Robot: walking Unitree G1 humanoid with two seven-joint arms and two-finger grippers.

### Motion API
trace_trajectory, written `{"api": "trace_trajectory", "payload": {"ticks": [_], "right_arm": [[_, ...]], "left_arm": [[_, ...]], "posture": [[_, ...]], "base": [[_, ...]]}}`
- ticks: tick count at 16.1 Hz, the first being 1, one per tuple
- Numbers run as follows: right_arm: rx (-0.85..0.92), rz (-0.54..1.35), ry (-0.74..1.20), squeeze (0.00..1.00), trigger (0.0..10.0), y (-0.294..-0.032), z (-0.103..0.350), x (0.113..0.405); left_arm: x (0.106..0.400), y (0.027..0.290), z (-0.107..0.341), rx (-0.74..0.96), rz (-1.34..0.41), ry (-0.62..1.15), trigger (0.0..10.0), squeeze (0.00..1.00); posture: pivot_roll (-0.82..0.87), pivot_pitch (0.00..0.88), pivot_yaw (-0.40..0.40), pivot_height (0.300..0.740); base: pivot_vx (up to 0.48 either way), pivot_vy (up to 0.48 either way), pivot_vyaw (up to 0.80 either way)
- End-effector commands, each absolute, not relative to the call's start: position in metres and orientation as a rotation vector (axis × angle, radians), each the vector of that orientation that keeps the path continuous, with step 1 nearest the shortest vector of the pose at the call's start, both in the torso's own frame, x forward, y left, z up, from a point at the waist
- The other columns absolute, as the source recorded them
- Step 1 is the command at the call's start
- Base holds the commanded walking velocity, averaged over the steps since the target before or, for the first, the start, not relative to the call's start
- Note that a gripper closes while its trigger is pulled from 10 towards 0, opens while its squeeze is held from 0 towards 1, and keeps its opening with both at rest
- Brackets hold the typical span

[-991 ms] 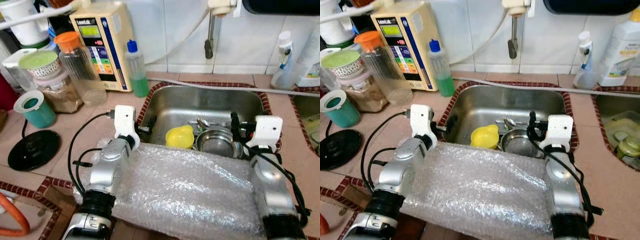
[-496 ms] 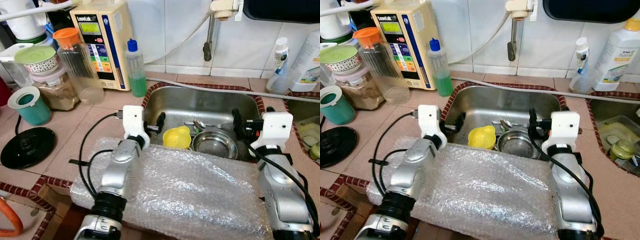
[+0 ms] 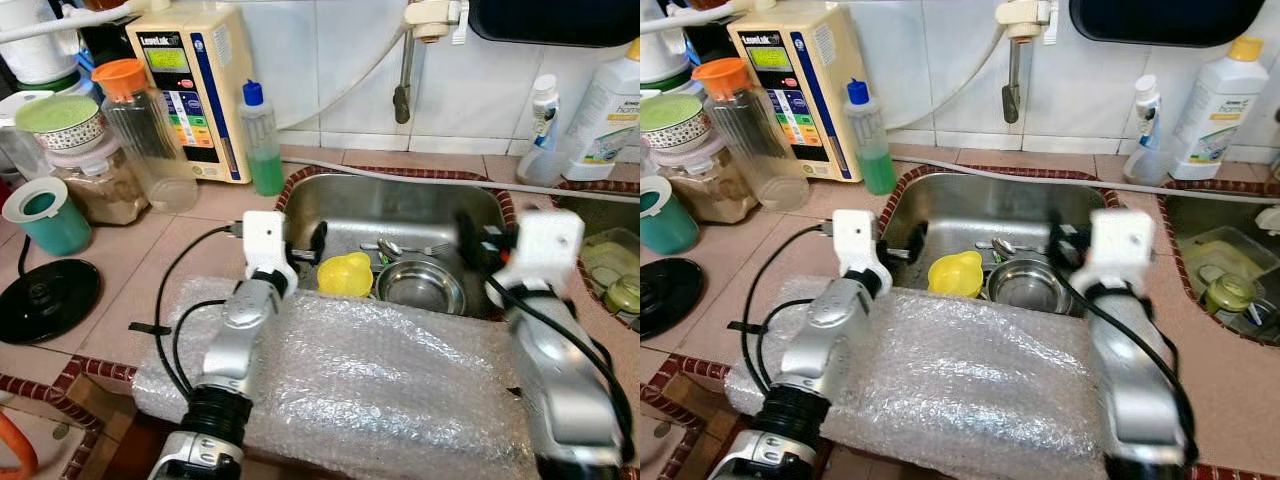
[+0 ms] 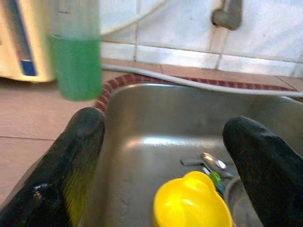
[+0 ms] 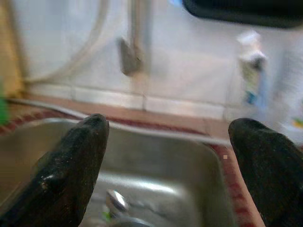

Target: Kitchen organization

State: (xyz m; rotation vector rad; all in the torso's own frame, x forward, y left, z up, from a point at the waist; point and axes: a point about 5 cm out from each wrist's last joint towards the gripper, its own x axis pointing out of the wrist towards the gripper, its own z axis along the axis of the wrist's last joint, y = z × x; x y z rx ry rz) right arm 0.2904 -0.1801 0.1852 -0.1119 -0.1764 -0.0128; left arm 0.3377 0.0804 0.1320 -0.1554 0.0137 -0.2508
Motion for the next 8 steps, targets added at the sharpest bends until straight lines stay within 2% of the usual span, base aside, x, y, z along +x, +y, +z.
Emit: {"api": "trace_trajectory", "payload": {"ticks": [1,2,3,5,8], "right_arm": [[-0.107,0.027,-0.158,0.33,10.0,-0.176,0.181,0.294],[-0.123,0.029,-0.148,0.30,10.0,-0.176,0.177,0.298],[-0.110,0.006,-0.149,0.15,10.0,-0.177,0.178,0.299],[-0.079,-0.020,-0.163,0.00,10.0,-0.179,0.185,0.302],[-0.089,0.025,-0.169,0.00,10.0,-0.173,0.188,0.307]], "left_arm": [[0.341,0.086,0.140,-0.151,-0.199,-0.025,10.0,0.00],[0.344,0.089,0.139,-0.156,-0.182,-0.023,10.0,0.00],[0.344,0.092,0.139,-0.159,-0.173,-0.024,10.0,0.00],[0.346,0.098,0.143,-0.149,-0.158,-0.045,10.0,0.00],[0.348,0.106,0.151,-0.152,-0.112,-0.075,10.0,0.00]], "posture": [[-0.11,0.000,0.076,0.740],[-0.11,0.000,0.079,0.740],[-0.11,0.000,0.075,0.740],[-0.09,0.000,0.053,0.740],[-0.06,0.000,0.037,0.740]], "base": [[0.000,0.000,0.00],[0.000,0.000,0.00],[0.000,0.000,0.00],[0.000,0.000,0.00],[0.000,0.000,0.00]]}}
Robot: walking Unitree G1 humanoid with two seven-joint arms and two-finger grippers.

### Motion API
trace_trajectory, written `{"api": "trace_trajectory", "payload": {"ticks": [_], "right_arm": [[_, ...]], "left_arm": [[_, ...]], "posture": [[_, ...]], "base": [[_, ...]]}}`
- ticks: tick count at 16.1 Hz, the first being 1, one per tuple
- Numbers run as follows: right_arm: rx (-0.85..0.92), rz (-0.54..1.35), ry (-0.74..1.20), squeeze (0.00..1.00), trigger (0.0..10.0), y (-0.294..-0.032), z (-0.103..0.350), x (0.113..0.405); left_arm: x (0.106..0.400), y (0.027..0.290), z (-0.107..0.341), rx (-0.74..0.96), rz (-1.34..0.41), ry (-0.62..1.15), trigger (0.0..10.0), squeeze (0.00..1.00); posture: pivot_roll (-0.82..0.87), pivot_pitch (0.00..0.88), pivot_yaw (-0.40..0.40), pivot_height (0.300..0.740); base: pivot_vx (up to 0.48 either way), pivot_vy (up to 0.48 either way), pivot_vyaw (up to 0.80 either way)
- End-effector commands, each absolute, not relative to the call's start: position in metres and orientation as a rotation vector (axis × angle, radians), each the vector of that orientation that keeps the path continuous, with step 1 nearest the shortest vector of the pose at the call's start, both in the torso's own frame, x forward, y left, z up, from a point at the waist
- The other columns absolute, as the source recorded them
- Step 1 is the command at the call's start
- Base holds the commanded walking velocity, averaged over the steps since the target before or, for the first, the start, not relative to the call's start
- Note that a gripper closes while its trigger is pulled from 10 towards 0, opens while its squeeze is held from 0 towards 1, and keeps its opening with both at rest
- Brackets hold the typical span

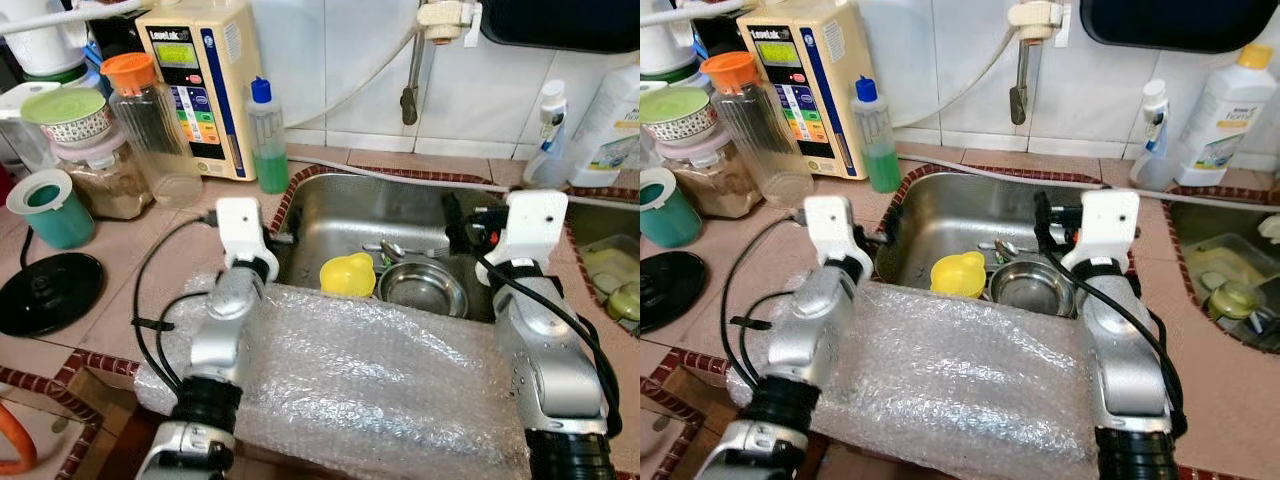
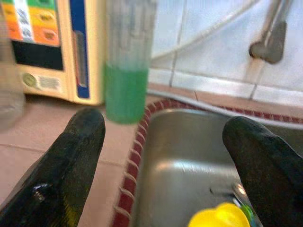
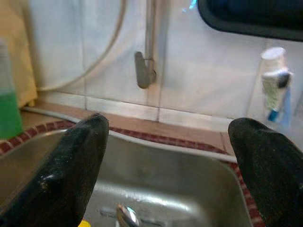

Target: Kitchen organization

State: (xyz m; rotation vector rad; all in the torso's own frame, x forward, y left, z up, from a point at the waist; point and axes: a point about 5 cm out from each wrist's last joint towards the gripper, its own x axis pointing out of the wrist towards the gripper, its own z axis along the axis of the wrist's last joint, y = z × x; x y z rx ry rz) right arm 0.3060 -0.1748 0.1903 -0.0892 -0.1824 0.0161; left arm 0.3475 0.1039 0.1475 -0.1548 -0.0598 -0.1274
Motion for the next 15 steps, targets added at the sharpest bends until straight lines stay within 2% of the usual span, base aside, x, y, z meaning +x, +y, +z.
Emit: {"api": "trace_trajectory", "payload": {"ticks": [1,6,10,15], "right_arm": [[-0.097,0.051,-0.181,0.00,10.0,-0.1673,0.1921,0.3115],[-0.088,0.051,-0.197,0.00,10.0,-0.1655,0.1982,0.3156],[-0.068,0.057,-0.210,0.00,10.0,-0.1584,0.2020,0.3154],[-0.047,0.024,-0.195,0.00,10.0,-0.1609,0.1971,0.3109]], "left_arm": [[0.3477,0.1100,0.1509,-0.148,-0.103,-0.080,10.0,0.00],[0.3448,0.1106,0.1470,-0.141,-0.090,-0.076,10.0,0.00],[0.3431,0.1086,0.1489,-0.111,-0.125,-0.085,10.0,0.00],[0.3433,0.1041,0.1545,-0.112,-0.169,-0.094,10.0,0.00]], "posture": [[-0.06,0.000,0.028,0.740],[-0.04,0.000,0.013,0.740],[-0.05,0.000,0.030,0.740],[-0.07,0.000,0.067,0.740]], "base": [[0.000,0.000,0.00],[0.000,0.000,0.00],[0.000,0.000,0.00],[0.000,0.000,-0.68]]}}
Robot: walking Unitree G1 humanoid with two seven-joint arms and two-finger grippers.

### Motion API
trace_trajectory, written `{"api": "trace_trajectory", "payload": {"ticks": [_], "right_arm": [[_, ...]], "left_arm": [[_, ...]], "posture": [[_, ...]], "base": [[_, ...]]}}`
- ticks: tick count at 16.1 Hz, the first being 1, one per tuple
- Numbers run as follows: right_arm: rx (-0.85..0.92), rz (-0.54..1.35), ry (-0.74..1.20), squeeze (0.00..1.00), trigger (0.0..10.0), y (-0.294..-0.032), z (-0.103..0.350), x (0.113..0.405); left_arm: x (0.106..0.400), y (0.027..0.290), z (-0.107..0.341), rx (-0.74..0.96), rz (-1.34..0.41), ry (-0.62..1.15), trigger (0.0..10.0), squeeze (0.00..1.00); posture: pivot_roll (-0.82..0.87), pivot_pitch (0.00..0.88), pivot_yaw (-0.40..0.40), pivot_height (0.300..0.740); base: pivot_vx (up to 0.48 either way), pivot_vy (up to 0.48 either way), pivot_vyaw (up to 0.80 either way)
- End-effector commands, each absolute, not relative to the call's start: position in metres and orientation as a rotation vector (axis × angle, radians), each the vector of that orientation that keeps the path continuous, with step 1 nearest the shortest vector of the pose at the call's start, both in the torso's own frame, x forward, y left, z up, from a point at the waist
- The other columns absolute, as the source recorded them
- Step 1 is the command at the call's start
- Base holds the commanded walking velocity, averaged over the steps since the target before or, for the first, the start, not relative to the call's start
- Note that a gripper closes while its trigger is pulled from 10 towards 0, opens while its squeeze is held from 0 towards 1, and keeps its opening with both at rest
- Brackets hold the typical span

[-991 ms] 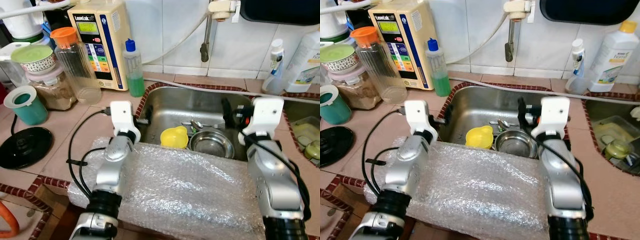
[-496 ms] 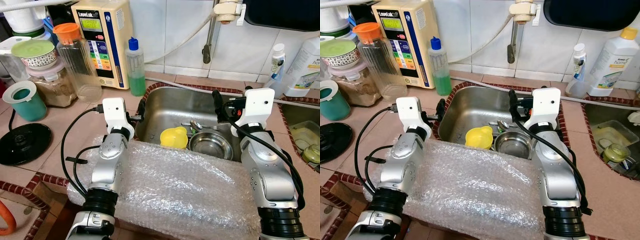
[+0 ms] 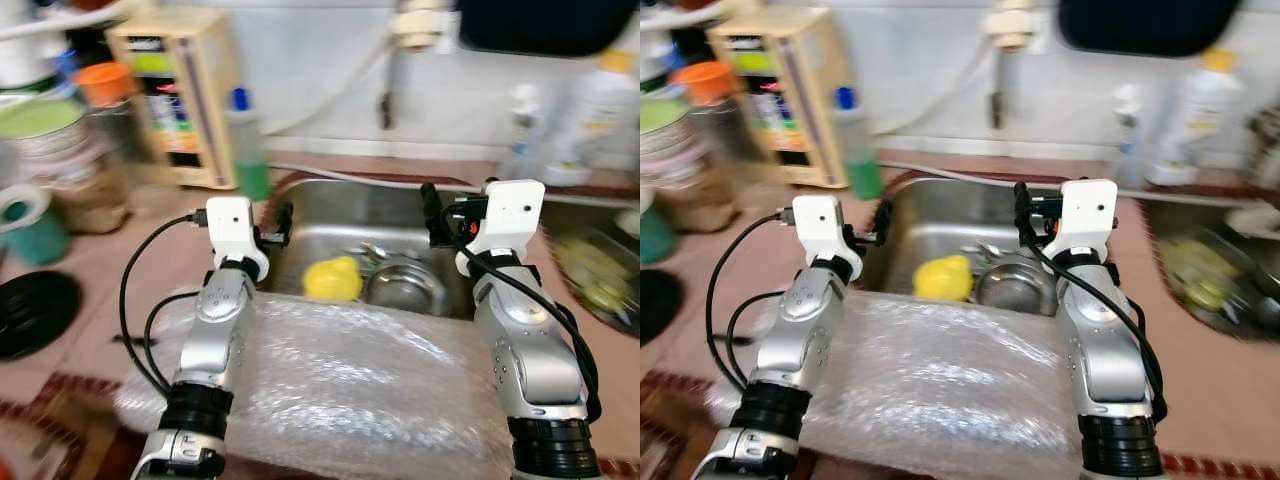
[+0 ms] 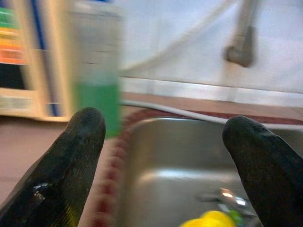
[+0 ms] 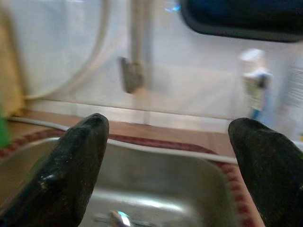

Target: Kitchen organization

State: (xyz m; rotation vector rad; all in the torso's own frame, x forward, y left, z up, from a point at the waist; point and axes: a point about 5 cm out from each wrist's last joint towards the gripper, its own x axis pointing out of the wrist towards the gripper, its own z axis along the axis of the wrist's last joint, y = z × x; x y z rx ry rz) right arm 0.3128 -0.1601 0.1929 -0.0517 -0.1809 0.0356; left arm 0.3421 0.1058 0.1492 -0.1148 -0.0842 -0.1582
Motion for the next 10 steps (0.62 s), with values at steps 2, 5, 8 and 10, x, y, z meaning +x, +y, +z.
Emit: {"api": "trace_trajectory", "payload": {"ticks": [2,5,8,10], "right_arm": [[-0.044,0.018,-0.201,0.00,10.0,-0.1622,0.1976,0.3091],[-0.029,0.004,-0.199,0.00,10.0,-0.1624,0.1966,0.3066],[-0.020,-0.002,-0.193,0.00,10.0,-0.1625,0.1951,0.3058],[-0.017,0.000,-0.188,0.00,10.0,-0.1615,0.1937,0.3052]], "left_arm": [[0.3435,0.1013,0.1601,-0.107,-0.189,-0.113,10.0,0.00],[0.3418,0.1009,0.1612,-0.107,-0.217,-0.112,10.0,0.00],[0.3418,0.0985,0.1613,-0.106,-0.234,-0.109,10.0,0.00],[0.3420,0.0976,0.1623,-0.110,-0.237,-0.107,10.0,0.00]], "posture": [[-0.07,0.000,0.078,0.740],[-0.08,0.000,0.094,0.740],[-0.08,0.000,0.095,0.740],[-0.07,0.000,0.094,0.740]], "base": [[0.000,0.000,-0.39],[0.000,0.000,0.00],[0.000,0.000,0.00],[0.000,0.000,0.00]]}}
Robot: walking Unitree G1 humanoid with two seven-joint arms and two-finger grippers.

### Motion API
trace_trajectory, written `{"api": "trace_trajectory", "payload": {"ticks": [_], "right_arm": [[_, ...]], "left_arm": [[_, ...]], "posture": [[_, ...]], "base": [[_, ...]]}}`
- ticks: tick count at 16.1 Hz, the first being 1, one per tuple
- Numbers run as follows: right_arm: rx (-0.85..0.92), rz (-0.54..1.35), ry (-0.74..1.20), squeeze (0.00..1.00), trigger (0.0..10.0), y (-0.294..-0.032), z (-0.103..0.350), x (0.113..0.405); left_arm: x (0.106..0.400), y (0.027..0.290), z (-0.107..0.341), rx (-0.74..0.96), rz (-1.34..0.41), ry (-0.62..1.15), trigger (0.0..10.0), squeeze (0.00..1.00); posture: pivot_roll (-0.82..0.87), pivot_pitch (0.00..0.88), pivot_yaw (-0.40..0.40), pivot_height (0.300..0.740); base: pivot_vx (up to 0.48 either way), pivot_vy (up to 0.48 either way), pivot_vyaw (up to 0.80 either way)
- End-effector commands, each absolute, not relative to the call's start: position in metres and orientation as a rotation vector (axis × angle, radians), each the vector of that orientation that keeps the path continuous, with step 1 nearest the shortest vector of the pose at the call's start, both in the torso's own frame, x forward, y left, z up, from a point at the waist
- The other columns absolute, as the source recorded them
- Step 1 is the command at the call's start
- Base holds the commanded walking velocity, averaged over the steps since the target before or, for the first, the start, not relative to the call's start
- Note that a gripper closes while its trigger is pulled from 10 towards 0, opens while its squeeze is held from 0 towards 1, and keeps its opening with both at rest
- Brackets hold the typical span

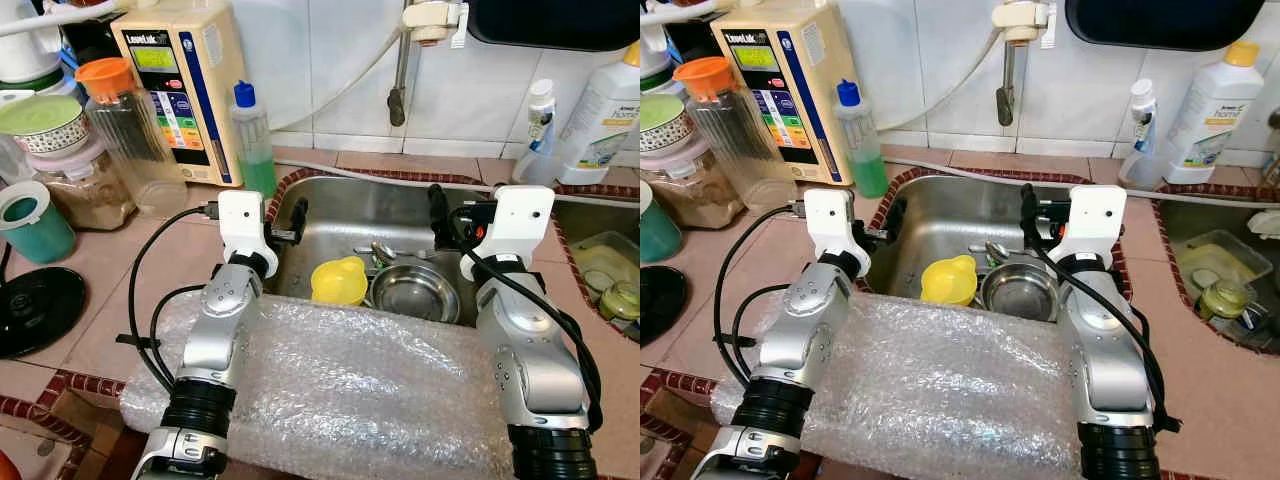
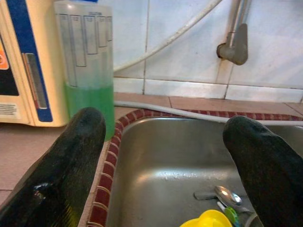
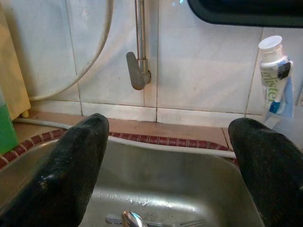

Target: Kitchen organization

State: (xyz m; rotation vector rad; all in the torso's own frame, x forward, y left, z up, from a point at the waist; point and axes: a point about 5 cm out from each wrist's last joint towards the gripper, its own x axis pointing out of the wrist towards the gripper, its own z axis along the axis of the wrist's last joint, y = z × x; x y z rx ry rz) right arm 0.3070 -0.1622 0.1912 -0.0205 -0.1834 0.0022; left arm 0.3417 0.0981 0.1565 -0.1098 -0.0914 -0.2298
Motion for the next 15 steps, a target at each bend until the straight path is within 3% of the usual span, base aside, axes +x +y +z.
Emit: {"api": "trace_trajectory", "payload": {"ticks": [1,10,15], "right_arm": [[-0.016,0.001,-0.186,0.00,10.0,-0.1611,0.1932,0.3054],[-0.004,-0.010,-0.178,0.00,10.0,-0.1622,0.1915,0.3043],[-0.004,-0.015,-0.181,0.00,10.0,-0.1639,0.1923,0.3043]], "left_arm": [[0.3420,0.0978,0.1627,-0.113,-0.238,-0.106,10.0,0.00],[0.3417,0.0986,0.1620,-0.104,-0.247,-0.090,10.0,0.00],[0.3422,0.0980,0.1623,-0.101,-0.247,-0.087,10.0,0.00]], "posture": [[-0.07,0.000,0.094,0.740],[-0.07,0.000,0.105,0.740],[-0.07,0.000,0.106,0.740]], "base": [[0.000,0.000,0.00],[0.000,0.000,0.00],[-0.267,0.000,0.00]]}}
